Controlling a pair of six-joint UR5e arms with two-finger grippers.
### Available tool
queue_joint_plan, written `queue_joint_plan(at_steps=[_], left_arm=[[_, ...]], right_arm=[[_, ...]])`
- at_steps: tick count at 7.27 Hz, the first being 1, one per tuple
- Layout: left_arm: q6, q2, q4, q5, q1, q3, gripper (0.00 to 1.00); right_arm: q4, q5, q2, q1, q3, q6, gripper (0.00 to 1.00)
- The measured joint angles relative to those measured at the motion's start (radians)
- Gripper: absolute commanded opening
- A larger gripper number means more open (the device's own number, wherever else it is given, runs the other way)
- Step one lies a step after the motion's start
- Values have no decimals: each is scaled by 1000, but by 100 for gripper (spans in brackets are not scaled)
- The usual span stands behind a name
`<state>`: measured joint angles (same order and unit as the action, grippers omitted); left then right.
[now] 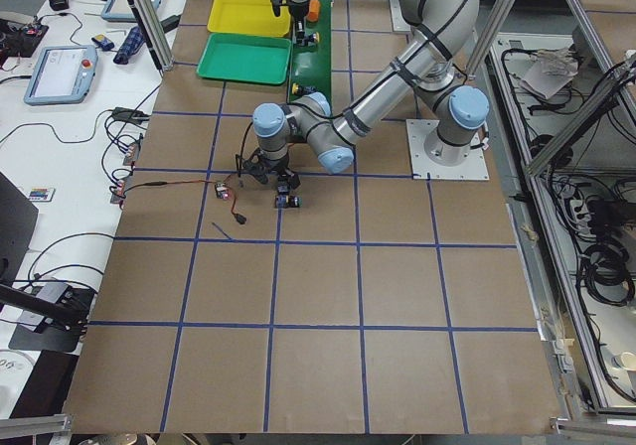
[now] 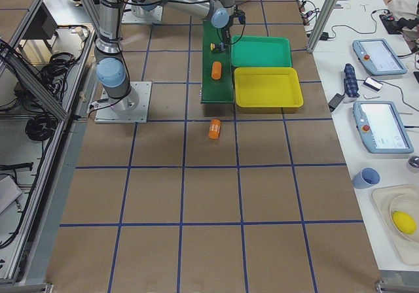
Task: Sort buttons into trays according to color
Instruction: 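Lift the yellow-capped button with the right gripper and place it in the yellow tray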
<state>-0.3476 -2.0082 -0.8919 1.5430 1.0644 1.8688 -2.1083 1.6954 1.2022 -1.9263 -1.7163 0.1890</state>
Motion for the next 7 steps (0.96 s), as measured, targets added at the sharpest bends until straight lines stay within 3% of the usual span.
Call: queue_joint_plan(at_steps=[4,7], left_arm=[[-63,-9,-3,-1,-1,-11,100],[-88,-1,-3,-3,0,-19,100]], right_arm=[[-5,127,9,73,139,-204,0],[-96,143,-74,207,170,-440,0]])
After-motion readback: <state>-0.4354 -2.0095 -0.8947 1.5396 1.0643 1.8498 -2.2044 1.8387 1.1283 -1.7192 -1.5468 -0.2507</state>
